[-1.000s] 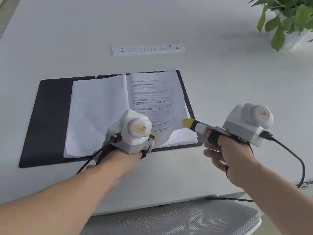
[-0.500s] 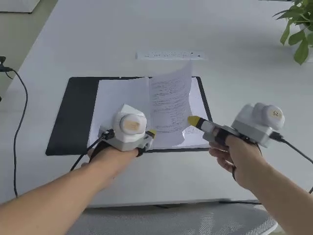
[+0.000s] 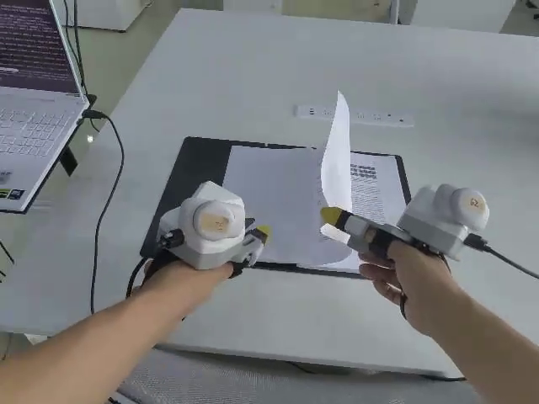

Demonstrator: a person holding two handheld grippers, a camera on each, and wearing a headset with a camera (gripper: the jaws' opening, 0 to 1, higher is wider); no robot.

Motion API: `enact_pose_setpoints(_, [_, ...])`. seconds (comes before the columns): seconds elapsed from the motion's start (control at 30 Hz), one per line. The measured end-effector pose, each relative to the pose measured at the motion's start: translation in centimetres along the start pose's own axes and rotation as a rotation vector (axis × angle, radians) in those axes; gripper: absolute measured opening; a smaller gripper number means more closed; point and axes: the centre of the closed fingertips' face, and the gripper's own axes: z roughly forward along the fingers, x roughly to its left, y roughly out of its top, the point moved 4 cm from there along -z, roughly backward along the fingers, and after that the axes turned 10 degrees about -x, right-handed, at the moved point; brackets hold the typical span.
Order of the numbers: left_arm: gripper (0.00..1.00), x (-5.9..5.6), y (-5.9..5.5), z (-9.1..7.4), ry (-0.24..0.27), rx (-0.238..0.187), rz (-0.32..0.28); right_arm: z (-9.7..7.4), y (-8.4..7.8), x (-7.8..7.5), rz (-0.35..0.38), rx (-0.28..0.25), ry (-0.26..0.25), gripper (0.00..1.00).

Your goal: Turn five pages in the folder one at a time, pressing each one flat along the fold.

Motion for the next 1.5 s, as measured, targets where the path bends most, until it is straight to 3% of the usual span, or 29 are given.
enact_pose_setpoints(0.4, [0.13, 4.8, -1.4, -3.7, 0.071, 0.007, -0.024, 5.3, -5.1, 2.7, -0.011, 0.131, 0.037, 0.00])
enact_pose_setpoints(0.6, [0.12, 6.3, -2.1, -4.3, 0.089, 0.017, -0.037, 8.1, -7.0, 1.9, -0.007, 0.192, 0.028, 0.00])
enact_pose_setpoints(0.97, [0.12, 7.8, -3.3, -4.6, 0.110, 0.044, -0.059, 11.5, -10.3, 1.1, -0.006, 0.286, 0.014, 0.00])
enact_pose_setpoints(1.23, [0.12, 8.0, -4.2, -4.0, 0.114, 0.064, -0.071, 12.4, -11.8, -0.1, 0.053, 0.330, -0.007, 0.00])
enact_pose_setpoints(1.37, [0.11, 7.8, -4.5, -3.6, 0.107, 0.074, -0.066, 12.2, -12.0, 0.2, 0.096, 0.323, 0.024, 0.08])
enact_pose_setpoints(1.5, [0.11, 7.6, -4.7, -3.1, 0.099, 0.082, -0.065, 11.6, -10.9, 0.3, 0.156, 0.272, 0.048, 0.11])
